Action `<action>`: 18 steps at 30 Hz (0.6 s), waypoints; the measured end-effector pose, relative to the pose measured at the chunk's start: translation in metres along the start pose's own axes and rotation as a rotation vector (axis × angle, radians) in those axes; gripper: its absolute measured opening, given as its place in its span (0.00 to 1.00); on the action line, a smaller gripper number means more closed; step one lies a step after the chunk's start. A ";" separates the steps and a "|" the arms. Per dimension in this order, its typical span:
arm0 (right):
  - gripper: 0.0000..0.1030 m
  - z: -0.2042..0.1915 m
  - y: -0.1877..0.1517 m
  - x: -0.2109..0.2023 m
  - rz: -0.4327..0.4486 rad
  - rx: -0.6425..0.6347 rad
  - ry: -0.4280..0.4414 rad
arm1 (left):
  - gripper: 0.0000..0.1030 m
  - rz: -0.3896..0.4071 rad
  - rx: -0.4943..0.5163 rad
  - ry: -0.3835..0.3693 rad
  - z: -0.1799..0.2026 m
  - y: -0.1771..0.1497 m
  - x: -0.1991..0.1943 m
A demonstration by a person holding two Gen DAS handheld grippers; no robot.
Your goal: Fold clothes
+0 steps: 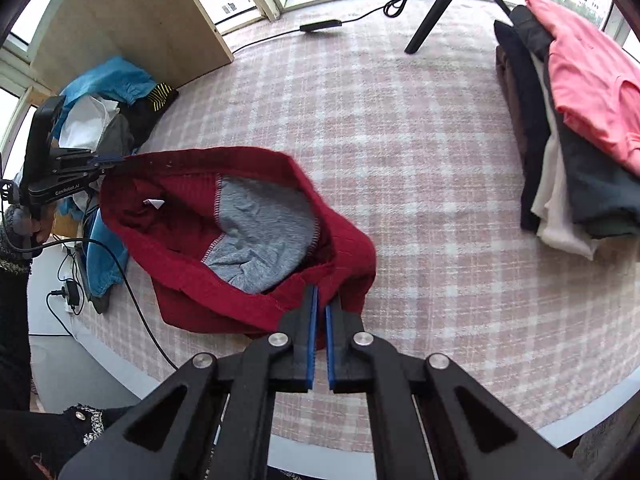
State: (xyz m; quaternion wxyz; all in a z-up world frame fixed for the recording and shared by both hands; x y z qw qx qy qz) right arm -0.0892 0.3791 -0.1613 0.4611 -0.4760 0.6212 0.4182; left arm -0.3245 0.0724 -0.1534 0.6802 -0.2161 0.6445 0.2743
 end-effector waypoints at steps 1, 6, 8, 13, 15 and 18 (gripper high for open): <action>0.03 0.003 -0.002 -0.021 0.036 -0.013 -0.030 | 0.03 0.026 -0.026 0.017 0.006 -0.008 0.005; 0.03 0.007 -0.022 -0.072 0.114 -0.030 -0.027 | 0.03 0.114 0.013 0.009 0.036 -0.065 -0.033; 0.03 0.008 -0.028 -0.062 0.097 -0.025 -0.017 | 0.03 0.085 0.035 0.009 0.043 -0.082 -0.032; 0.03 0.030 0.013 -0.033 0.104 0.056 0.063 | 0.03 0.008 -0.031 0.027 0.012 -0.051 -0.008; 0.03 0.030 0.043 -0.047 0.162 0.067 0.054 | 0.03 0.043 -0.041 0.095 0.005 -0.014 -0.026; 0.03 0.020 0.071 -0.100 0.295 0.047 0.033 | 0.03 0.159 -0.021 0.163 0.009 0.013 -0.086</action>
Point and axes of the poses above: each gripper's, at about its wrist camera, not at the fingertips, and x roughly the way its jaws point, z to its right, y to its top, the point moved 3 cm from there along x, roughly the way its jaws point, and after that the axes turned 11 degrees about -z, right-handed, at the moved point
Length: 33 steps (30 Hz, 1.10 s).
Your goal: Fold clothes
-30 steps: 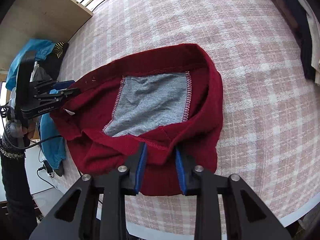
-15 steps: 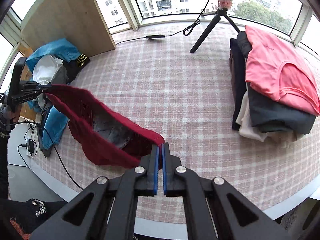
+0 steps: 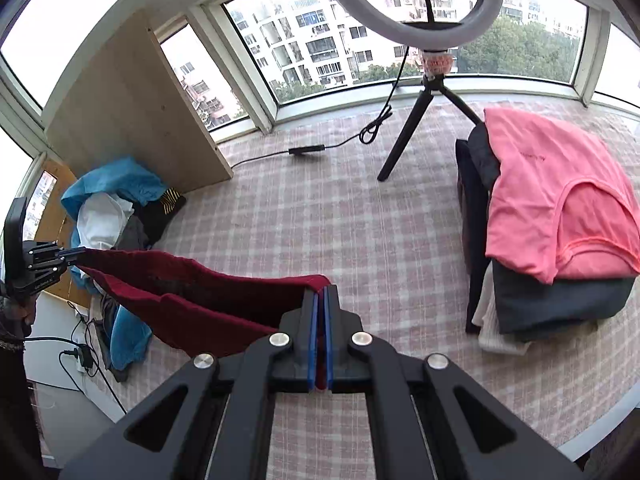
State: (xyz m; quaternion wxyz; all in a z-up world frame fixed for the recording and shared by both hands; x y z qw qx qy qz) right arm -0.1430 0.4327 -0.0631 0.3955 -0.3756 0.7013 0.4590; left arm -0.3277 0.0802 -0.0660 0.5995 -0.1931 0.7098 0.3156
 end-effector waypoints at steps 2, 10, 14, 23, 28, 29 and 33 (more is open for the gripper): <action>0.03 -0.005 0.008 -0.035 0.080 -0.020 -0.003 | 0.03 0.068 0.005 0.043 0.001 0.002 -0.037; 0.03 0.014 -0.078 -0.008 0.010 -0.008 -0.012 | 0.04 0.013 0.085 -0.007 0.054 -0.091 -0.006; 0.03 0.045 -0.146 0.071 -0.139 0.074 -0.016 | 0.03 -0.155 0.087 -0.118 0.088 -0.156 0.094; 0.08 0.055 -0.216 0.134 -0.343 0.037 -0.097 | 0.15 -0.306 0.003 -0.235 0.105 -0.216 0.171; 0.26 0.048 -0.222 0.094 -0.338 -0.031 -0.057 | 0.19 -0.292 0.055 -0.222 0.108 -0.238 0.133; 0.26 0.048 -0.221 0.086 -0.318 -0.034 -0.049 | 0.19 -0.284 0.067 -0.217 0.110 -0.242 0.125; 0.28 0.044 -0.205 0.091 -0.262 0.004 -0.015 | 0.19 -0.225 0.084 -0.241 0.111 -0.232 0.112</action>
Point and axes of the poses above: each gripper's, at about its wrist camera, not at the fingertips, and x roughly the way its jaws point, z to its right, y to its top, the point moved 3 cm from there along x, roughly the way its jaws point, and after that the axes turned 11 degrees about -z, right-handed, at the moved point
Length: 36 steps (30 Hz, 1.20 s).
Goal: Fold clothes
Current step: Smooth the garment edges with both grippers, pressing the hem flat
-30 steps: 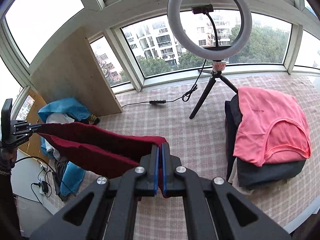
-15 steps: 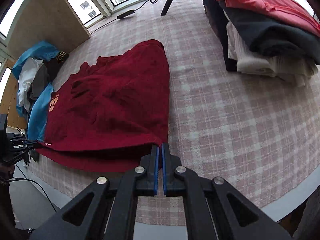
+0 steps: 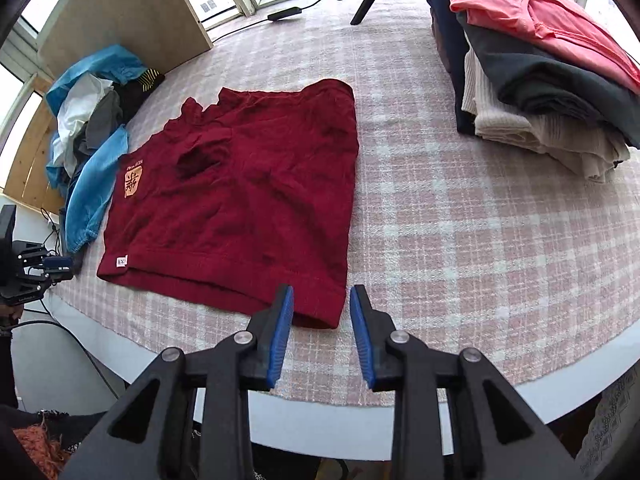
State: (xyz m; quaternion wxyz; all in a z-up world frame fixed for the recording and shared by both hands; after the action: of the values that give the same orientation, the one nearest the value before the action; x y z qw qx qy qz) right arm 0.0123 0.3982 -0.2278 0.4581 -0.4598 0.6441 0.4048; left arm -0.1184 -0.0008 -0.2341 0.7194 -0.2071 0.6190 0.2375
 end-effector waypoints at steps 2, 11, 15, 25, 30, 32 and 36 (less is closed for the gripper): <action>0.28 -0.007 0.012 0.010 0.016 0.009 0.017 | 0.19 0.038 0.007 -0.015 0.002 0.015 0.001; 0.26 -0.031 0.007 0.065 -0.123 -0.087 -0.066 | 0.19 -0.063 0.095 -0.019 0.019 0.038 0.065; 0.28 -0.035 -0.010 0.040 -0.058 -0.125 -0.104 | 0.18 -0.044 0.125 0.013 0.026 0.024 0.057; 0.32 -0.092 -0.015 0.058 -0.066 -0.371 -0.176 | 0.21 0.037 0.261 -0.011 0.081 0.067 0.053; 0.32 -0.116 -0.012 0.069 -0.081 -0.459 -0.184 | 0.21 0.015 0.307 0.017 0.097 0.087 0.066; 0.32 -0.125 -0.008 0.076 -0.083 -0.491 -0.190 | 0.21 0.004 0.302 0.018 0.096 0.091 0.070; 0.32 -0.131 -0.002 0.086 -0.093 -0.532 -0.206 | 0.21 -0.014 0.307 0.038 0.094 0.091 0.072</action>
State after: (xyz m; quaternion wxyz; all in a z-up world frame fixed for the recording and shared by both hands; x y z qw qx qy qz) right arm -0.0277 0.2553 -0.2772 0.4024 -0.5493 0.4438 0.5825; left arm -0.0900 0.1342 -0.2913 0.7324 -0.1034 0.6601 0.1312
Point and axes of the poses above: each gripper's, at about its wrist camera, not at the fingertips, and x roughly the way its jaws point, z to its right, y to its top, the point moved 3 cm from there along x, roughly the way its jaws point, and after that the axes turned 11 degrees about -z, right-handed, at the moved point
